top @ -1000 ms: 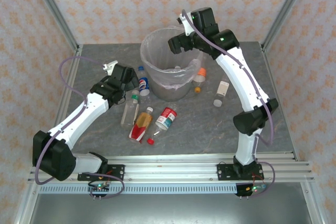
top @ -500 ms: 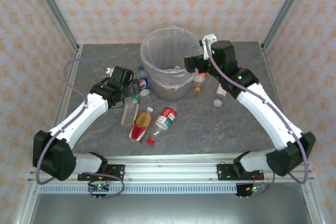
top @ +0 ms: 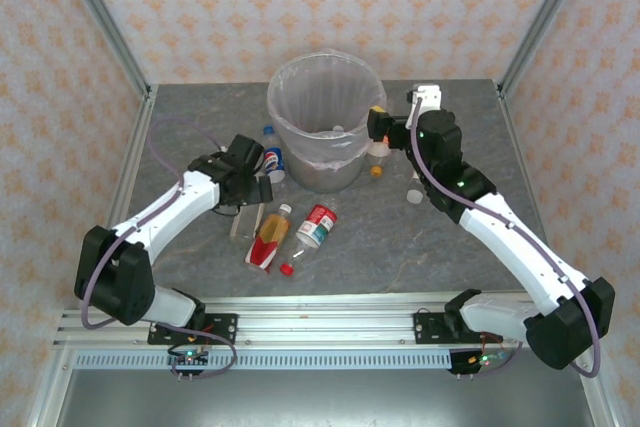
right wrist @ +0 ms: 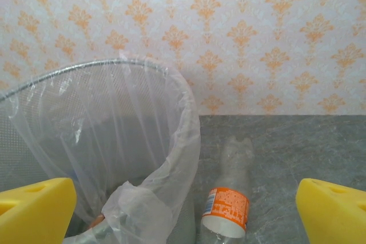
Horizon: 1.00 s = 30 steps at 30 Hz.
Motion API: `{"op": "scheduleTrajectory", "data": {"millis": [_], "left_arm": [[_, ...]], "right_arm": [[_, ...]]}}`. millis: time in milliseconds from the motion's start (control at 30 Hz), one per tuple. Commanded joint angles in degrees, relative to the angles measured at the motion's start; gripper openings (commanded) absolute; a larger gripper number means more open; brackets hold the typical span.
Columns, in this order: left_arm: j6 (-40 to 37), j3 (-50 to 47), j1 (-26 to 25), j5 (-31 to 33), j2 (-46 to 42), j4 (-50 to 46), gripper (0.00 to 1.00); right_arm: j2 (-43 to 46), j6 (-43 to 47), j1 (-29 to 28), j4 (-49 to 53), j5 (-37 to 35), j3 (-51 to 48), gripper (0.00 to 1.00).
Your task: Put the plastic bottles in the bin
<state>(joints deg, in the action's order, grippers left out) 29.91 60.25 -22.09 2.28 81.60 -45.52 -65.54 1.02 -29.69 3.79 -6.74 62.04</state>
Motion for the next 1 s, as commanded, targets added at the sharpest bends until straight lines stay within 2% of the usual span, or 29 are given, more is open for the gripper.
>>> {"op": "scheduleTrajectory", "data": {"millis": [0, 233, 300, 400, 667, 800, 967], "left_arm": [[-0.3, -1.9, -1.3, 3.2, 0.7, -3.8, 1.0], [-1.0, -2.5, -1.2, 3.6, 8.3, 0.1, 1.0], [-3.2, -3.1, -0.5, 0.8, 9.6, 2.8, 1.0], [-5.9, -2.0, -0.3, -2.8, 12.0, 3.7, 0.94], [-7.9, -2.6, 0.1, -3.0, 14.5, 7.2, 0.82], [-7.8, -1.9, 0.3, -3.6, 16.8, 7.3, 0.7], [-7.9, -1.9, 0.3, -2.9, 17.1, 7.7, 0.64]], "right_arm": [[2.5, -0.8, 0.2, -3.1, -2.2, -1.3, 0.99], [3.3, -1.9, 1.0, -7.0, -2.6, -4.7, 0.99], [3.1, -2.3, 1.3, -6.9, -1.9, -4.6, 0.99], [2.9, -2.5, 1.4, -6.6, -1.0, -4.4, 0.99], [3.1, -2.8, 1.4, -5.1, -1.3, -4.0, 0.99], [3.1, -3.0, 1.4, -4.8, -0.8, -3.9, 0.99], [3.3, -3.8, 1.4, -5.5, -1.4, -4.5, 0.99]]}}
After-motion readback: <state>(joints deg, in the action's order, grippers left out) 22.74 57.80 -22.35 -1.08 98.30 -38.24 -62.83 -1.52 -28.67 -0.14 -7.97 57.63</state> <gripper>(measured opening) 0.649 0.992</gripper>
